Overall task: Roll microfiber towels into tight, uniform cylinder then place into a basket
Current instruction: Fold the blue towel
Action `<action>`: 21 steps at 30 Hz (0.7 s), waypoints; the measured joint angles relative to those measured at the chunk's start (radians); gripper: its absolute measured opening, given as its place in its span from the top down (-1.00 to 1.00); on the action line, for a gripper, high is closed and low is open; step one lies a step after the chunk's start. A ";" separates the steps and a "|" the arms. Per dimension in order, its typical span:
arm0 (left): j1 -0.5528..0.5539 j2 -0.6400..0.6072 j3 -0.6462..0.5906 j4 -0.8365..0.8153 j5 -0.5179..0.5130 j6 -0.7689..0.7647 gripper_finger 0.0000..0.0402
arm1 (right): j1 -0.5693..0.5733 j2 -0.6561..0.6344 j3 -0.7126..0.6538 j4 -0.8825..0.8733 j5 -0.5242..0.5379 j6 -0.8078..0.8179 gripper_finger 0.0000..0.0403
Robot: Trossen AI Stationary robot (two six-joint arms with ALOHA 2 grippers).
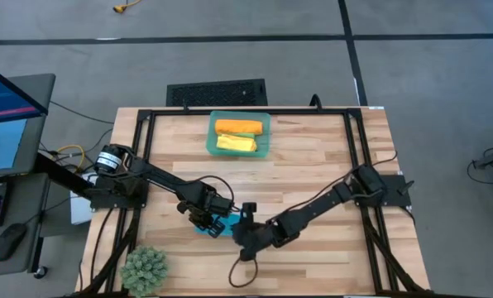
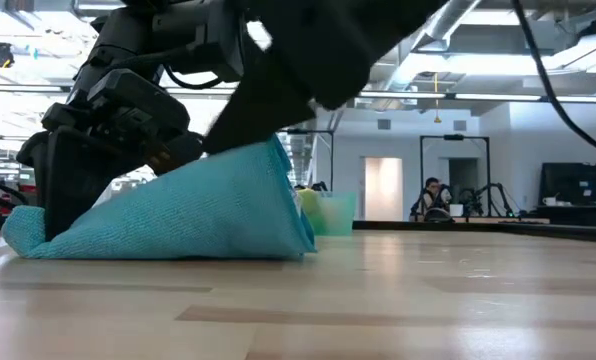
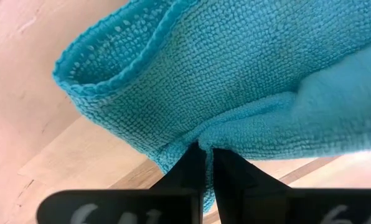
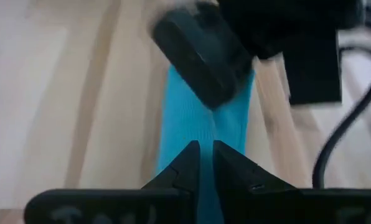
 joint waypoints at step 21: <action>0.000 0.001 0.000 0.002 -0.001 0.030 0.96 | 0.022 0.040 -0.003 -0.137 -0.153 0.226 0.67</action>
